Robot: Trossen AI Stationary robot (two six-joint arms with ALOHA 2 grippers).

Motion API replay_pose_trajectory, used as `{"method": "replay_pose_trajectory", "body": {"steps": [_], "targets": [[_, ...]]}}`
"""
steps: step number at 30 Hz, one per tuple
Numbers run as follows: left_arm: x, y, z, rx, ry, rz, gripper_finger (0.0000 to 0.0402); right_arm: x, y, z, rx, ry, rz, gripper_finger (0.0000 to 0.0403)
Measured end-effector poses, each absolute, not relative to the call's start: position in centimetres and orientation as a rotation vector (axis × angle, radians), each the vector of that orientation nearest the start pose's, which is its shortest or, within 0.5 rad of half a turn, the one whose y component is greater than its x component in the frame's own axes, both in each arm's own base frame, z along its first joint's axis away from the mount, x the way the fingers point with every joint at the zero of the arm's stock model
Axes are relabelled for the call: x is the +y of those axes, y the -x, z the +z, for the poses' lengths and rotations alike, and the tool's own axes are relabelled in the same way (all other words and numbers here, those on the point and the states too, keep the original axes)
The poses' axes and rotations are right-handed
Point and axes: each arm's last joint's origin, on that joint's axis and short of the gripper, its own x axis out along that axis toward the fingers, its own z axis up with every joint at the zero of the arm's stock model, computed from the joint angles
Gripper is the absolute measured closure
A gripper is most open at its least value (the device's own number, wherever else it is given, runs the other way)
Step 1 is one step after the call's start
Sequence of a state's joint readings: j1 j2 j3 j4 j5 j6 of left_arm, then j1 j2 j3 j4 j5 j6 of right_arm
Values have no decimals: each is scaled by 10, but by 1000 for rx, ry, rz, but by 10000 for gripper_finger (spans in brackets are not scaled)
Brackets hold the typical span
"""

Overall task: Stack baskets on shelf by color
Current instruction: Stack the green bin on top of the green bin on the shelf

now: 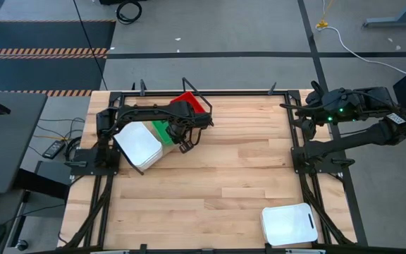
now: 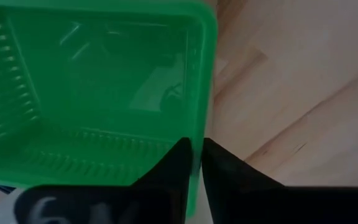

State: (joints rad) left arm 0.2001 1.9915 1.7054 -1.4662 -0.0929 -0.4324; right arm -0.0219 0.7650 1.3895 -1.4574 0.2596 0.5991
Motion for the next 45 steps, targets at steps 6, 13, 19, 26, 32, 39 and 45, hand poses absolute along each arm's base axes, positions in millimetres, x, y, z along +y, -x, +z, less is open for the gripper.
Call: {"method": "replay_pose_trajectory", "body": {"steps": [6, 13, 19, 26, 32, 39, 45], "targets": [[75, -355, 238, 1672, 433, 622, 369, -9, -57, 407, 720, -465, -504, 163], [75, -355, 238, 1666, 448, 640, 375, -9, -57, 407, 720, -465, -504, 163], [75, -355, 238, 1656, 471, 666, 353, -9, -57, 407, 720, -465, -504, 163], [75, -355, 238, 1645, 484, 680, 372, -9, -57, 407, 721, -465, -504, 163], [75, -355, 238, 1645, 484, 679, 365, -9, -57, 407, 722, -465, -504, 163], [74, -353, 239, 1672, 480, 684, 327, -9, -57, 407, 723, -465, -504, 163], [73, -349, 240, 1715, 474, 691, 312, -9, -57, 407, 723, -465, -505, 163]]}}
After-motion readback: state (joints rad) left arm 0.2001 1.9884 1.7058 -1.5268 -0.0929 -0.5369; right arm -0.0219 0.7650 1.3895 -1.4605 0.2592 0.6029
